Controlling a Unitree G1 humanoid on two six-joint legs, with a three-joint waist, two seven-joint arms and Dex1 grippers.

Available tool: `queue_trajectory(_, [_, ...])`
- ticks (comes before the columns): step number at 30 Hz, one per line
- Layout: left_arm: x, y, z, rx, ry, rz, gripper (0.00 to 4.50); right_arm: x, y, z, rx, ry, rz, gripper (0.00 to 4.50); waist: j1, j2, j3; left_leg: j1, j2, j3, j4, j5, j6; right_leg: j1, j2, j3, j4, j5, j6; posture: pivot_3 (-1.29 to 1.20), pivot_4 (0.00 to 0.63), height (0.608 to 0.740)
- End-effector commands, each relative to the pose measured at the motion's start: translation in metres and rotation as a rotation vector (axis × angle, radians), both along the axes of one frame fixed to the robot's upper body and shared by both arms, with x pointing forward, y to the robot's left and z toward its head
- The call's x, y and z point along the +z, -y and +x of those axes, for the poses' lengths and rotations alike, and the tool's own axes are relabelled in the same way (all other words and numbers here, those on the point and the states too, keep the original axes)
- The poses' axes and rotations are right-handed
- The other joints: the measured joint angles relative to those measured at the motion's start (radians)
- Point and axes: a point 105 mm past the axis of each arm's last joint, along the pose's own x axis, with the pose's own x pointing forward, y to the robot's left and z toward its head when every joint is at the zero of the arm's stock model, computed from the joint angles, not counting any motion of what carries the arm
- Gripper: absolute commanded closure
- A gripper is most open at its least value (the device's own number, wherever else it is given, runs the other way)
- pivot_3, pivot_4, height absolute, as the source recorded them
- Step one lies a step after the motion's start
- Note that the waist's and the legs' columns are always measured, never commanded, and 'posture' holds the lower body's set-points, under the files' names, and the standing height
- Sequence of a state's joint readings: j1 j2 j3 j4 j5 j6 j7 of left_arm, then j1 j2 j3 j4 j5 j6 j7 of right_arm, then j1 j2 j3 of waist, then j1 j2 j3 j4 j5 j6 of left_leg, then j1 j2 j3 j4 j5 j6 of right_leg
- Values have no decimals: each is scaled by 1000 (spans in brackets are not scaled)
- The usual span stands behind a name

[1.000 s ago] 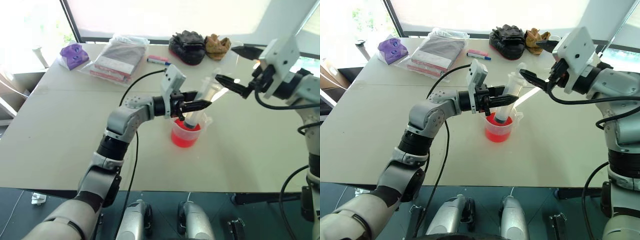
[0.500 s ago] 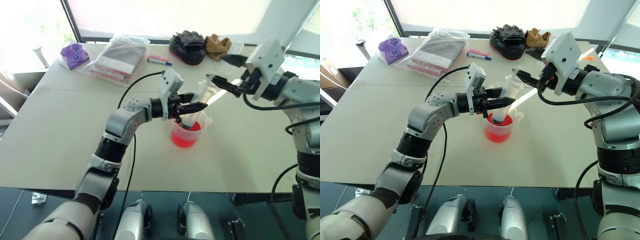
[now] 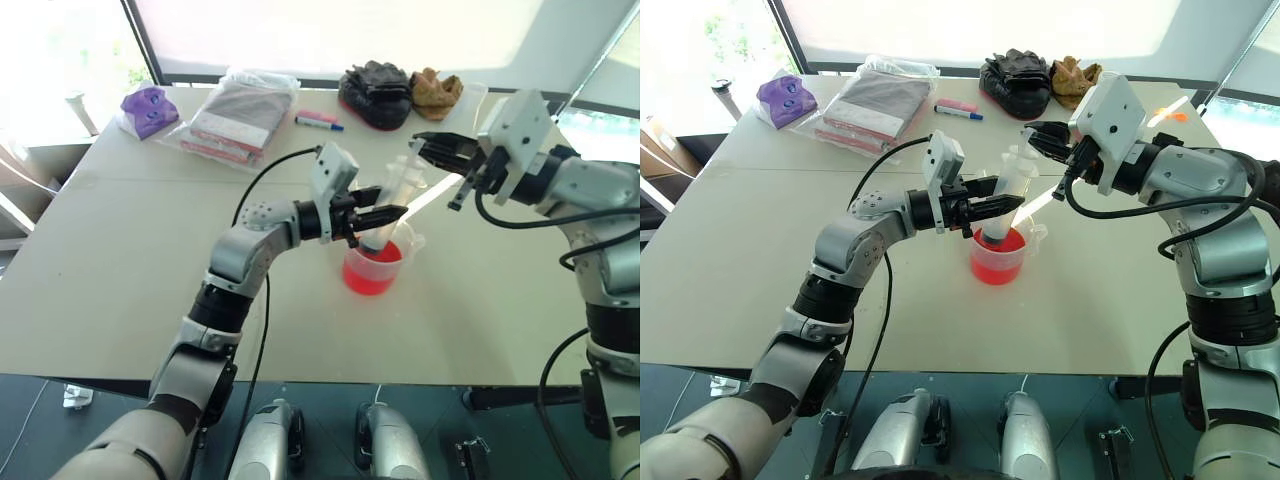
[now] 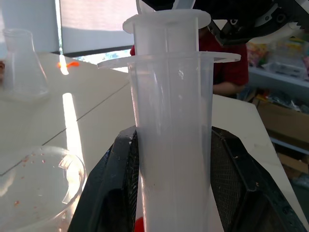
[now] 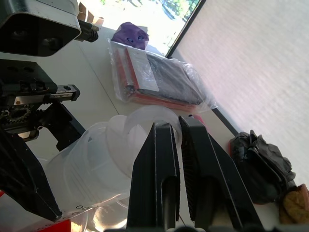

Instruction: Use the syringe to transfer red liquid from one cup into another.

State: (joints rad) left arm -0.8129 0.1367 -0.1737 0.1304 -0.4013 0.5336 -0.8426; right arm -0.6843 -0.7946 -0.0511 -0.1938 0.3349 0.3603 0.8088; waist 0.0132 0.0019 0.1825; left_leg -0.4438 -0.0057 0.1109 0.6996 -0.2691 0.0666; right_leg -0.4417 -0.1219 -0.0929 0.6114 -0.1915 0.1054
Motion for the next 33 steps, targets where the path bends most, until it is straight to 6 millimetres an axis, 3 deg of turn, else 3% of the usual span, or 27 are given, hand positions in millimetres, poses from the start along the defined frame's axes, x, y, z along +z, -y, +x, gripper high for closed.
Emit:
queue_trajectory(1, [-12, 12, -17, -76, 0, 43, 2947, 42, 14, -3, -72, 173, 43, 4463, -1, 0, 0, 0, 0, 0, 0, 0, 0, 0, 0, 0, 0, 0, 0, 0, 150, 740])
queue_trajectory(25, [-2, 11, -13, -61, 19, 16, 2947, 39, 21, -2, -103, 163, 36, 4463, -1, 0, 0, 0, 0, 0, 0, 0, 0, 0, 0, 0, 0, 0, 0, 0, 150, 740])
queue_trajectory(28, [5, 12, -12, -58, 23, -5, 2947, 35, 22, -3, -96, 139, 16, 3385, 0, 0, 0, 0, 0, 0, 0, 0, 0, 0, 0, 0, 0, 0, 0, 0, 150, 740])
queue_trajectory(33, [19, 11, -9, -43, 34, -43, 2947, 31, 28, -5, -127, 133, -29, 882, -1, 0, 0, 0, 0, 0, 0, 0, 0, 0, 0, 0, 0, 0, 0, 0, 150, 740])
